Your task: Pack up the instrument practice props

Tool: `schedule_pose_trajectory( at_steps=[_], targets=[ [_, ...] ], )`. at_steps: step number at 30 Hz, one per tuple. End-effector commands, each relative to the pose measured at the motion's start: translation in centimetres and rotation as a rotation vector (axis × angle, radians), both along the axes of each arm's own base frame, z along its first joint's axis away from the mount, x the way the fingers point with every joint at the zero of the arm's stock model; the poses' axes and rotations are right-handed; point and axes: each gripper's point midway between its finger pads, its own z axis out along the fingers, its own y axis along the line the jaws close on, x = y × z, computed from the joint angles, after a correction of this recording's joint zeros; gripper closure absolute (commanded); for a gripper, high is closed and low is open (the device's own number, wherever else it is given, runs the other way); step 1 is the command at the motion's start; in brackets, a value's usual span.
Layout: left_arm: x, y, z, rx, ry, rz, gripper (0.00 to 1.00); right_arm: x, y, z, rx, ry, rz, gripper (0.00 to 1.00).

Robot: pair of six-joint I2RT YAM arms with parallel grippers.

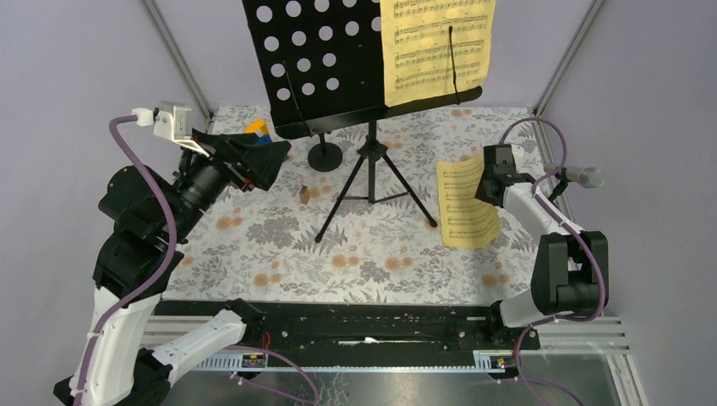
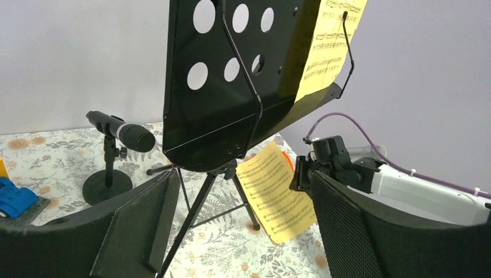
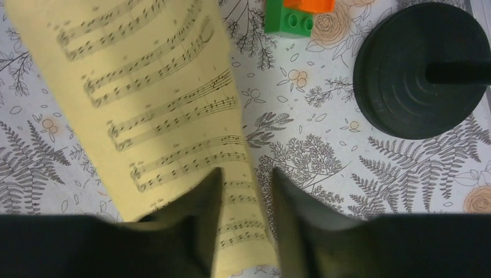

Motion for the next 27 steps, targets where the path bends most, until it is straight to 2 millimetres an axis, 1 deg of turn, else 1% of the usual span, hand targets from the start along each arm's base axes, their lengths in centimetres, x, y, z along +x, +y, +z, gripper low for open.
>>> schedule_pose_trajectory(
  at_steps=[1, 2, 3, 5, 7, 10, 13, 14, 16, 19, 22, 24, 27],
  targets=[
    [-0.9, -0.2, 1.8, -0.004, -0.063, -0.035, 0.11, 1.3, -0.7, 2.2, -0.023, -0.039, -0.018, 0.48],
    [-0.9, -0.2, 2.0, 0.000, -0.066, -0.039, 0.10, 1.2, -0.9, 2.6, -0.029, -0.046, -0.025, 0.38],
    [-1.0, -0.2, 2.4, 0.002, -0.074, -0.041, 0.10, 1.1, -1.0, 3.1, -0.036, -0.055, -0.030, 0.33],
    [-0.9, -0.3, 2.8, 0.012, -0.084, -0.044, 0.09, 0.9, -1.5, 4.5, -0.055, -0.078, -0.046, 0.26],
    [-0.5, -0.8, 3.1, 0.029, -0.092, -0.055, 0.09, 0.4, -2.1, 6.2, -0.081, -0.103, -0.063, 0.21],
    [-0.1, -1.9, 3.2, 0.071, -0.110, -0.098, 0.08, -0.4, -2.9, 10.0, -0.107, -0.180, -0.090, 0.17],
    [0.4, -2.9, 3.4, 0.084, -0.114, -0.134, 0.07, -1.7, -3.1, 14.1, -0.106, -0.284, -0.101, 0.14],
    [0.5, -3.2, 3.6, 0.085, -0.115, -0.146, 0.07, -2.6, -3.1, 15.9, -0.101, -0.337, -0.103, 0.13],
    [0.6, -3.6, 4.1, 0.081, -0.119, -0.163, 0.07, -4.0, -3.0, 18.5, -0.083, -0.418, -0.096, 0.10],
    [0.9, -4.4, 4.6, 0.071, -0.114, -0.188, 0.08, -6.0, -1.8, 22.2, -0.029, -0.547, -0.025, 0.08],
    [1.5, -5.4, 4.4, 0.063, -0.091, -0.220, 0.08, -7.8, 0.8, 25.4, 0.057, -0.667, 0.117, 0.07],
    [1.7, -6.0, 4.4, 0.060, -0.084, -0.234, 0.09, -8.9, 2.0, 27.0, 0.089, -0.716, 0.191, 0.07],
    [1.4, -6.9, 5.0, 0.059, -0.095, -0.260, 0.09, -10.2, 3.0, 28.9, 0.112, -0.759, 0.254, 0.07]
  ],
)
